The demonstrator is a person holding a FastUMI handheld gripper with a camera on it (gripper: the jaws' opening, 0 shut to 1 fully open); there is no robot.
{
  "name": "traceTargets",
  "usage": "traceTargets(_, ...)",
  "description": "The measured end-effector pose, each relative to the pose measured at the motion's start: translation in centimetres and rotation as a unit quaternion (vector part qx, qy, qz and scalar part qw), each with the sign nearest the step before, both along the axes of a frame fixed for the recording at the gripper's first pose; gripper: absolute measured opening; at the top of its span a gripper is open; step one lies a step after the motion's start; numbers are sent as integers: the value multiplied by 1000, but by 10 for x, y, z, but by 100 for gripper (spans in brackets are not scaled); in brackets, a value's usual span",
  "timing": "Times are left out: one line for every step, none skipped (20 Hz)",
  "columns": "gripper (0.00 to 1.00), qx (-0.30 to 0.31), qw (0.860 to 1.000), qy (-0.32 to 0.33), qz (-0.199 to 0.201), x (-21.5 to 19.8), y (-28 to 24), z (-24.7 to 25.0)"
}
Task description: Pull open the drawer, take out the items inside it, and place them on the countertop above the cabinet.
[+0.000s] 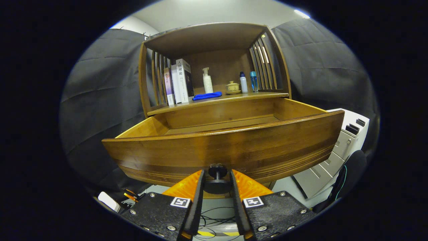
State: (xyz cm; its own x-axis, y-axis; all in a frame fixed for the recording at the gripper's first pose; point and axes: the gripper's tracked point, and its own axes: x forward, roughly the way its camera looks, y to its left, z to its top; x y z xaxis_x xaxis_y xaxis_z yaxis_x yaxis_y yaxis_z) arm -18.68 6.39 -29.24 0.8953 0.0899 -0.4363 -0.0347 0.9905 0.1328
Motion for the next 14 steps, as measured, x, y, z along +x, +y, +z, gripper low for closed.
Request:
traceTargets(56,2,1000,-15,1,-1,-3,10)
traceTargets(63,10,1000,-27,-1,0,-6,21)
traceTargets(69,23,999,-39,-7,0,-9,32)
traceTargets(76,35,998,-52,-14,0,-11,44)
traceTargets(82,42,997,-67,-19,2,-14,57)
traceTargets(89,38,996,-80,-20,4,-19,71)
traceTargets(96,21,995,-92,-26,9,-27,83)
traceTargets(96,-1,995,-99,-28,15,-35,93)
traceTargets(96,-25,994,-103,-33,22,-42,105)
traceTargets(96,-43,993,-102,-37,30,-47,114)
traceTargets(96,-54,993,-96,-40,38,-48,122)
traceTargets(96,-61,993,-91,-40,48,-46,129)
traceTargets(96,-69,993,-86,-39,58,-45,137)
traceTargets(96,-75,993,-84,-40,68,-45,142)
